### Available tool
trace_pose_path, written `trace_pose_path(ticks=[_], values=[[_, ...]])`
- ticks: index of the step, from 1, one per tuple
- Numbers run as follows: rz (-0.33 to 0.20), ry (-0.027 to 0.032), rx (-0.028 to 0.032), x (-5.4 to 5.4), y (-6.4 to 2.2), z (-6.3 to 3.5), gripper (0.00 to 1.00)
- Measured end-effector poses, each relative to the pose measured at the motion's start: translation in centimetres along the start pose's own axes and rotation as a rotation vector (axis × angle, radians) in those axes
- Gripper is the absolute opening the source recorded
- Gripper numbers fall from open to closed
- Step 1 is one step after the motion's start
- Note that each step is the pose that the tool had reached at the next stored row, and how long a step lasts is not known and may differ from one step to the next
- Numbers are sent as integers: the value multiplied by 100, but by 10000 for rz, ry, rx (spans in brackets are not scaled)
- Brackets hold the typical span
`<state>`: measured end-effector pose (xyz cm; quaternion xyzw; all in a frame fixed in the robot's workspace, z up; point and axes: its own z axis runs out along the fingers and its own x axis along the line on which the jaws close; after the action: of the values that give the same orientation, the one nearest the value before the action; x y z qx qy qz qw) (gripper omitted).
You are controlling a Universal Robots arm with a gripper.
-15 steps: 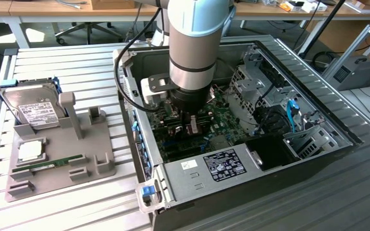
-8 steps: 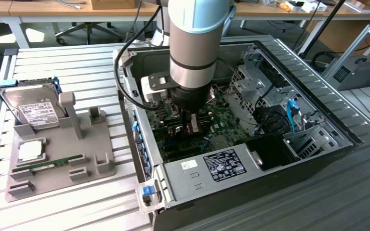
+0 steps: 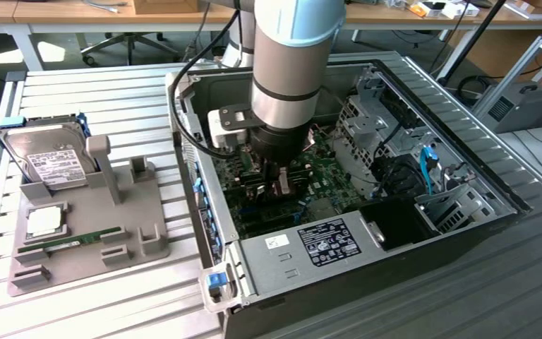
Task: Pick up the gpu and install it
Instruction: 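Insert the gpu into the slot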
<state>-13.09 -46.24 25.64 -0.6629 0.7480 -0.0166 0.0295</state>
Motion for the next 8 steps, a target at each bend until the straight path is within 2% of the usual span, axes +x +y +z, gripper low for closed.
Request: trace_pose_path(ticks=[4,8], values=[[-49,1,-27,-1,-7,-2,33],[-406,-21,-37,-2,-16,-2,33]])
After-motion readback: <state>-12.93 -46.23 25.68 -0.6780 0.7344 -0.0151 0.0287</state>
